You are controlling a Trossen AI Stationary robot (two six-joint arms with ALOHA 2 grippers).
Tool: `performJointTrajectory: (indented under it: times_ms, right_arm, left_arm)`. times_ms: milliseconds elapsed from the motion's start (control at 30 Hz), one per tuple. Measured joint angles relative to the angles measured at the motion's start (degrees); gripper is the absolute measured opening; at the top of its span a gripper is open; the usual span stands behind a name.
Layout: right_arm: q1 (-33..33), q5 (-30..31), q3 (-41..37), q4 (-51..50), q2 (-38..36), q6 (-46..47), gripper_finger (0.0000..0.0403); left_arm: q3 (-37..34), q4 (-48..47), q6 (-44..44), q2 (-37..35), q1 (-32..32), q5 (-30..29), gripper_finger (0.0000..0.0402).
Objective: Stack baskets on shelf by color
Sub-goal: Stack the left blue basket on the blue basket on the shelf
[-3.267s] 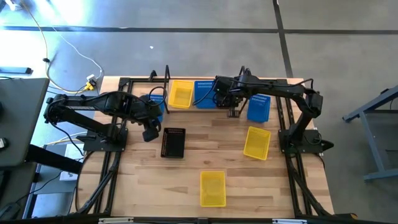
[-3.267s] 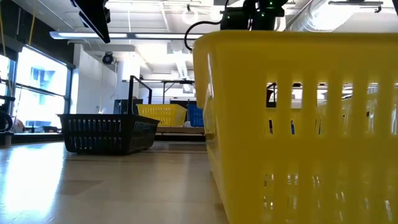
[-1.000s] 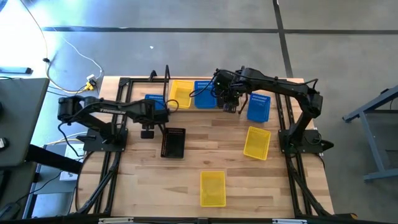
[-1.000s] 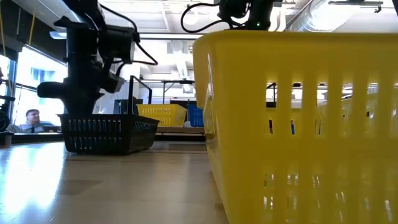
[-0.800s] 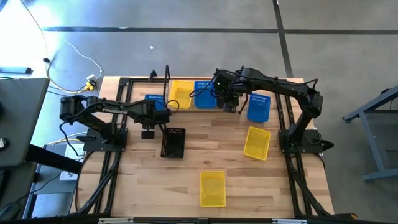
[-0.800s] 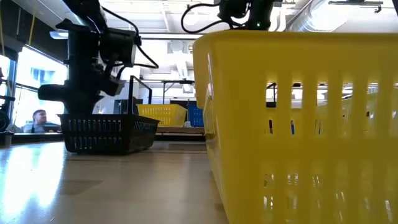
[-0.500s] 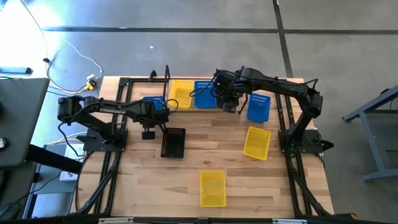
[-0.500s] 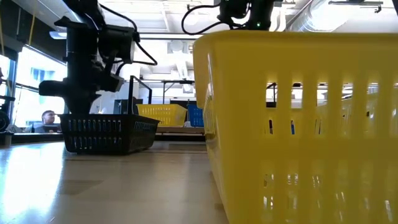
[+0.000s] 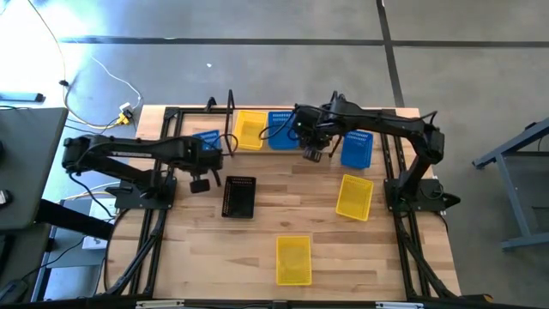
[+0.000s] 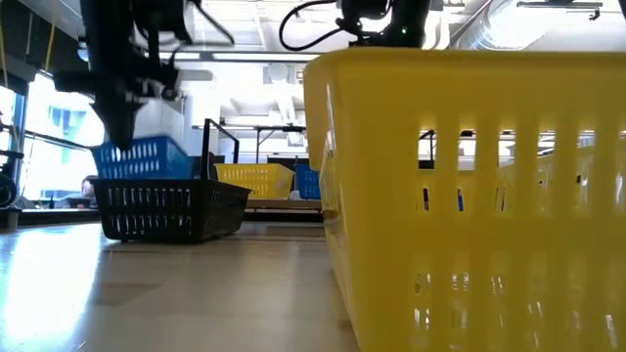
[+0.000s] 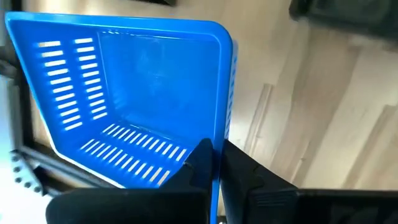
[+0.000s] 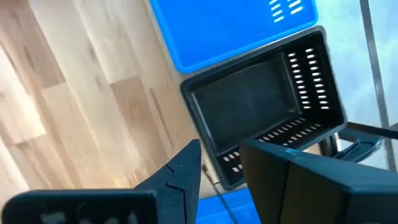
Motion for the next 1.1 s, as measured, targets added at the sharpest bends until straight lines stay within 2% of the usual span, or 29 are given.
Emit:
performJointTrajectory:
  times_ms: [333,467,767,967,1100]
  right_arm:
    - [2.23,0.02,0.00,-0.01,0.00,11.85,0.0099]
    - [3.37,0.01,0.00,-0.72,0.00,18.51,0.0099]
    - [7.93,-0.02,0.00,-3.70,0.00,29.89,0.0099]
    - [9.39,-0.02,0.00,-3.49,0.00,36.17,0.0099]
    - [9.38,-0.76,0.00,-2.28,-0.02,41.05,0.0099]
  left_arm:
    - [14.08,-16.28,-8.35,-3.39,-3.52,-4.62,0.0001]
    - [20.19,-18.16,-9.55,-3.35,-4.83,-6.02,0.0001]
    - [29.89,-13.81,-7.73,-2.48,-6.80,-9.98,0.0001]
    - [30.29,-5.20,-1.27,-0.09,-7.30,-10.62,0.0001]
    - [30.27,-2.18,2.19,3.51,-7.63,-13.37,0.0001]
